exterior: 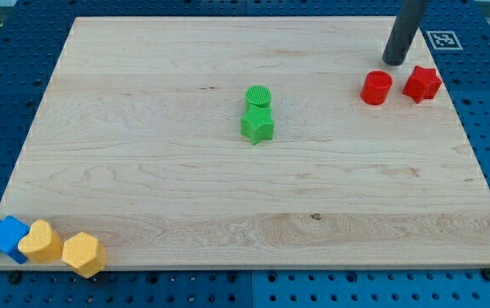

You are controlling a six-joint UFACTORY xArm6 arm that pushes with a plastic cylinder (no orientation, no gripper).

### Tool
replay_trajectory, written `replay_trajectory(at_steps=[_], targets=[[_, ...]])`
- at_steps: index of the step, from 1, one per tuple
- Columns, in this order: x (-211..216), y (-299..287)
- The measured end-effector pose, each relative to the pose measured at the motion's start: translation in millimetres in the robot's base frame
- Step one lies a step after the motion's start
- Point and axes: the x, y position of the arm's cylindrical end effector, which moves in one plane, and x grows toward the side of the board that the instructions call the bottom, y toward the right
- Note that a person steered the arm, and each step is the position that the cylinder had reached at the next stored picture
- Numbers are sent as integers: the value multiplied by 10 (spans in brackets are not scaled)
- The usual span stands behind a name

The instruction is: Separate the red blocks

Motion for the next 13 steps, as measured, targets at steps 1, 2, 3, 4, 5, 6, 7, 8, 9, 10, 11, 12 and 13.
replay_trajectory(at_steps=[1, 2, 3, 4, 5, 6, 7, 8, 9, 10, 11, 12, 13], targets=[[-121, 141], [-129, 419], [-128, 595], [-68, 612], [-54, 447], [-54, 16], [-54, -123], [-54, -123], [-54, -96], [-54, -34], [34, 67], [228, 158], [421, 187]])
